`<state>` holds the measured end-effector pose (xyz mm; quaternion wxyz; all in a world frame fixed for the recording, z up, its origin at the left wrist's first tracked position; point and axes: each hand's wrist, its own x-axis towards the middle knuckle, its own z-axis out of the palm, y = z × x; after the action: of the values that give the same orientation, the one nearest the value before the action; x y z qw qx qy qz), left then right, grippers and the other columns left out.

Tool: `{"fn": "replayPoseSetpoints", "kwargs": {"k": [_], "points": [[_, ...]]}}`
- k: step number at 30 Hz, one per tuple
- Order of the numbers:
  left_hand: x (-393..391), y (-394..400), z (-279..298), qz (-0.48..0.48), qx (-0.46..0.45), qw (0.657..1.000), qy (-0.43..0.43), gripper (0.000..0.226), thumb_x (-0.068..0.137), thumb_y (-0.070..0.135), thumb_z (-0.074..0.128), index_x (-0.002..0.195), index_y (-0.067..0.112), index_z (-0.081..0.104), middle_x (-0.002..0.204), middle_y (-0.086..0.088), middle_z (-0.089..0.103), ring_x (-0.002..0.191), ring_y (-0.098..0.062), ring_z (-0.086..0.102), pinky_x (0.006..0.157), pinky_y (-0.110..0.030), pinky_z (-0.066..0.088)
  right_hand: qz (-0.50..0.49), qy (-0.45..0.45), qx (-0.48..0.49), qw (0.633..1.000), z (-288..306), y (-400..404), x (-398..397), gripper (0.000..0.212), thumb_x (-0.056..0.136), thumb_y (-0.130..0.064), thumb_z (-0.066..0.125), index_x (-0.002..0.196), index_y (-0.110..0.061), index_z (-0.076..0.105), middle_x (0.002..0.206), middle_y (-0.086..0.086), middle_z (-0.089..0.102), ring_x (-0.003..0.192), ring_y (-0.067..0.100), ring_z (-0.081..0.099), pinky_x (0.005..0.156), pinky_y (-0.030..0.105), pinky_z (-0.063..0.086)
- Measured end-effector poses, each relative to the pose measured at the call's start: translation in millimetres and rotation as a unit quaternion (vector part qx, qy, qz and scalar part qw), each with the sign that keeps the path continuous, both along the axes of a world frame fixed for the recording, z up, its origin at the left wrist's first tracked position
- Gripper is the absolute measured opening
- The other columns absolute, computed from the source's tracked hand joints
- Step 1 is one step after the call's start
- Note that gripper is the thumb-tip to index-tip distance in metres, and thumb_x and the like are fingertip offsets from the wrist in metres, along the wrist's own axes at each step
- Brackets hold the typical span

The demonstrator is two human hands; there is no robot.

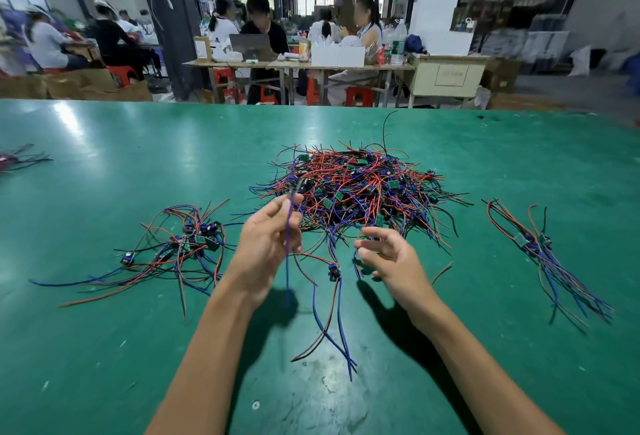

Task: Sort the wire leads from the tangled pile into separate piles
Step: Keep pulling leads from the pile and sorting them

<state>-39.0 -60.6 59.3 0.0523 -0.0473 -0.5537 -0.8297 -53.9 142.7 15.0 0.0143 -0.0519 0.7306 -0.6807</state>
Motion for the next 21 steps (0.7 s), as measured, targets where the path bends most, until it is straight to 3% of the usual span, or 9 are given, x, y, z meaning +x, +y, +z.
{"fn": "replayPoseSetpoints", "kwargs": {"k": [4, 6, 8, 10, 11, 15, 17, 18, 21], "points": [[-1, -25, 3, 0.082, 0.049, 0.995, 0.018, 0.019, 0.104, 0.021, 0.043, 0.106, 0.021, 0.063, 0.067, 0.012, 0.053, 0.053, -0.005, 0.043, 0.051, -0.018, 0.04, -0.004, 0.05, 0.111, 0.993, -4, 1, 2, 0.025, 0.095, -0.013, 0.065, 0.118, -0.024, 0.063, 0.108, -0.005, 0.072, 0.096, 0.016, 0.067, 0.086, 0.029, 0.056], [-1, -40, 1, 0.223, -0.045, 0.974, 0.008, 0.02, 0.104, 0.02, 0.049, 0.104, 0.023, 0.068, 0.071, 0.012, 0.061, 0.059, -0.008, 0.051, 0.055, -0.019, 0.043, 0.022, 0.087, 0.175, 0.981, -4, 3, 4, 0.024, 0.094, -0.025, 0.068, 0.116, -0.033, 0.066, 0.106, -0.013, 0.069, 0.094, 0.008, 0.064, 0.086, 0.029, 0.054], [-1, -58, -8, 0.394, -0.225, 0.891, -0.021, 0.02, 0.101, 0.02, 0.054, 0.107, 0.019, 0.074, 0.085, 0.001, 0.071, 0.079, -0.021, 0.064, 0.069, -0.027, 0.047, 0.073, 0.13, 0.268, 0.952, -6, 1, 6, 0.032, 0.091, -0.045, 0.069, 0.123, -0.042, 0.065, 0.11, -0.02, 0.061, 0.099, 0.001, 0.055, 0.087, 0.024, 0.047], [1, -72, -20, 0.506, -0.371, 0.772, -0.102, 0.026, 0.098, 0.021, 0.055, 0.115, 0.012, 0.073, 0.105, -0.016, 0.07, 0.105, -0.035, 0.057, 0.083, -0.037, 0.044, 0.103, 0.153, 0.359, 0.915, -11, -2, 6, 0.048, 0.085, -0.059, 0.068, 0.13, -0.044, 0.061, 0.112, -0.019, 0.054, 0.108, 0.001, 0.046, 0.094, 0.026, 0.039], [2, -75, -25, 0.521, -0.413, 0.733, -0.141, 0.029, 0.097, 0.021, 0.056, 0.118, 0.008, 0.071, 0.113, -0.022, 0.066, 0.113, -0.039, 0.05, 0.088, -0.041, 0.041, 0.102, 0.163, 0.39, 0.9, -13, -4, 6, 0.051, 0.083, -0.062, 0.068, 0.13, -0.044, 0.062, 0.113, -0.018, 0.052, 0.11, 0.003, 0.044, 0.096, 0.027, 0.037], [3, -64, -27, 0.517, -0.488, 0.665, -0.227, 0.049, 0.09, 0.03, 0.063, 0.122, -0.007, 0.055, 0.134, -0.027, 0.041, 0.125, -0.044, 0.034, 0.098, -0.048, 0.029, 0.055, 0.175, 0.331, 0.926, -14, -8, 4, 0.028, 0.082, -0.034, 0.079, 0.109, -0.034, 0.072, 0.099, -0.015, 0.062, 0.092, 0.004, 0.055, 0.084, 0.022, 0.045], [1, -49, -22, 0.505, -0.506, 0.679, -0.168, 0.05, 0.089, 0.029, 0.065, 0.129, 0.001, 0.053, 0.136, -0.023, 0.043, 0.124, -0.042, 0.036, 0.098, -0.047, 0.031, 0.028, 0.146, 0.251, 0.956, -13, -5, 3, 0.02, 0.082, -0.018, 0.079, 0.096, -0.032, 0.075, 0.089, -0.014, 0.07, 0.071, -0.001, 0.061, 0.07, 0.012, 0.045], [-1, -40, -20, 0.479, -0.51, 0.705, -0.111, 0.044, 0.09, 0.027, 0.065, 0.128, 0.006, 0.058, 0.132, -0.019, 0.05, 0.122, -0.04, 0.04, 0.099, -0.045, 0.034, 0.025, 0.117, 0.198, 0.973, -11, -2, 2, 0.021, 0.083, -0.013, 0.079, 0.094, -0.03, 0.075, 0.088, -0.011, 0.073, 0.066, 0.0, 0.064, 0.067, 0.011, 0.047], [-2, -4, -13, 0.276, -0.425, 0.861, 0.037, 0.017, 0.095, 0.022, 0.064, 0.109, 0.019, 0.074, 0.107, 0.0, 0.072, 0.103, -0.021, 0.061, 0.091, -0.033, 0.047, 0.021, 0.03, 0.027, 0.999, -3, 5, 0, 0.027, 0.083, -0.01, 0.081, 0.105, -0.023, 0.073, 0.096, 0.001, 0.075, 0.072, 0.011, 0.069, 0.062, 0.02, 0.053]]}}
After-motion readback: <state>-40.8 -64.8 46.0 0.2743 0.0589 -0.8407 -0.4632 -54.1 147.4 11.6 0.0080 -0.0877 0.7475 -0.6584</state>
